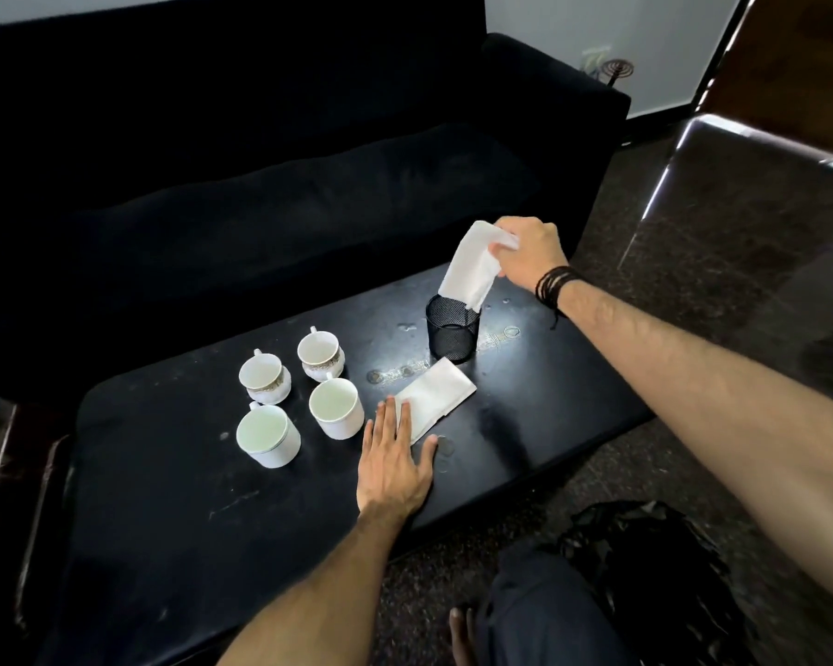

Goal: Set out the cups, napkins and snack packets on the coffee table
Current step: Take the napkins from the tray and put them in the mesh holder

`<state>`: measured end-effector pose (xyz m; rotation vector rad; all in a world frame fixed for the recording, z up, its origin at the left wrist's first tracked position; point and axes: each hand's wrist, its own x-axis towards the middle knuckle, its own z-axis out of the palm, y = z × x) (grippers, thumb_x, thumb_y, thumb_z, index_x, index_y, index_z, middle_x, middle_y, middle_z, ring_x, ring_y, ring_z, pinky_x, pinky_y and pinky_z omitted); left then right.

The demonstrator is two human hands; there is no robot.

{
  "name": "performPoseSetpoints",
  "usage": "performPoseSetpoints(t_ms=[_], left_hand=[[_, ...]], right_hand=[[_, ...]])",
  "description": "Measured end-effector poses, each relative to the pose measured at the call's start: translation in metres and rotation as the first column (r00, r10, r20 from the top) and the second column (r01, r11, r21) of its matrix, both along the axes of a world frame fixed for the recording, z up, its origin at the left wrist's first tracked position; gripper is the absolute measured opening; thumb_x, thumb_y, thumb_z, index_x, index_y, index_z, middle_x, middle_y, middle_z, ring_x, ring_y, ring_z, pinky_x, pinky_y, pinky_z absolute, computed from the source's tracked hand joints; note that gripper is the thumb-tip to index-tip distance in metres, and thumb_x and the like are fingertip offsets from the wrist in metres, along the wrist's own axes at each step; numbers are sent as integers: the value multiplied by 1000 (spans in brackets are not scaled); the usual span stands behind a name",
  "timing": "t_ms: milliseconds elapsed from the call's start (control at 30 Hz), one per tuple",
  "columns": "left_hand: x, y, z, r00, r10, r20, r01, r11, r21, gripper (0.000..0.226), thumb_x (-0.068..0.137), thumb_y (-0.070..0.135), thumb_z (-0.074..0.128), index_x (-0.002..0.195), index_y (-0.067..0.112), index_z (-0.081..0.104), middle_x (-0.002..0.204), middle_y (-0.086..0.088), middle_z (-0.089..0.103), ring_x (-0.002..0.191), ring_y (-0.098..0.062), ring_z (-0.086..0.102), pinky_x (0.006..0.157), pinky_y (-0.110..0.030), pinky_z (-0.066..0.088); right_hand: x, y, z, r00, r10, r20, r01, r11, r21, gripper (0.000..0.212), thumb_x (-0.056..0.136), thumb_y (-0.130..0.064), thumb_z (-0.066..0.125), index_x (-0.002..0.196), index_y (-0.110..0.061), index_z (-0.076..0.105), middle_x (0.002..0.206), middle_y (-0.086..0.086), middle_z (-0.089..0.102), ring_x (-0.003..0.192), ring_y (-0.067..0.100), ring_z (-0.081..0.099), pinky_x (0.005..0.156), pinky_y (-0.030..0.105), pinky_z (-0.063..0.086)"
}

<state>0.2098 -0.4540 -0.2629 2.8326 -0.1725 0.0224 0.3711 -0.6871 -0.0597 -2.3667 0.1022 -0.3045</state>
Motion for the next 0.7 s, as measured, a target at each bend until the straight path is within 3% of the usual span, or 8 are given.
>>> performPoseSetpoints(t_ms=[100, 200, 300, 433, 600, 700], left_hand=[[1, 1, 0, 1000, 2, 10, -1, 1000, -30, 80, 93, 66, 14, 157, 18, 14, 165, -5, 9, 152, -19, 3, 124, -37, 7], [1, 1, 0, 1000, 3, 13, -3, 999, -34, 78, 94, 64, 18, 157, 19, 16, 165, -6, 10, 152, -20, 4, 124, -37, 7], [1, 1, 0, 1000, 1, 14, 0, 999, -40, 76, 94, 62, 22, 156, 19, 18, 165, -8, 11, 152, -21, 6, 124, -38, 9], [2, 2, 0, 1000, -7, 14, 8, 999, -32, 75, 95, 61, 23, 156, 18, 19, 164, -9, 11, 152, -22, 7, 124, -37, 7], [2, 2, 0, 1000, -2, 26, 3, 999, -36, 78, 93, 63, 18, 156, 18, 20, 164, -9, 11, 152, -22, 7, 123, -36, 7], [2, 1, -1, 1000, 4, 29, -3, 999, -35, 78, 92, 64, 16, 156, 18, 20, 164, -9, 11, 152, -22, 7, 123, -36, 7]], right_hand=[[6, 11, -6, 997, 20, -68, -26, 997, -76, 12, 79, -15, 59, 86, -15, 69, 89, 15, 70, 86, 32, 69, 79, 43, 59], [9, 23, -13, 991, 37, -128, -57, 987, -151, 13, 77, -10, 54, 72, -18, 62, 81, 13, 66, 88, 35, 68, 78, 37, 57], [11, 31, -22, 983, 32, -181, -72, 973, -219, 15, 76, -7, 51, 65, -17, 52, 80, 11, 63, 90, 36, 66, 69, 27, 45], [11, 36, -36, 969, 37, -243, -109, 951, -289, 21, 76, -9, 54, 91, -18, 66, 105, 15, 68, 103, 35, 64, 78, 31, 50], [11, 39, -52, 948, -1, -319, -107, 942, -318, 52, 78, -19, 65, 127, -10, 51, 129, 18, 52, 123, 36, 47, 99, 41, 45], [-4, 41, -55, 995, -74, -61, 62, 983, -175, 65, 72, -22, 69, 131, -13, 45, 129, 12, 46, 118, 32, 45, 100, 41, 42]])
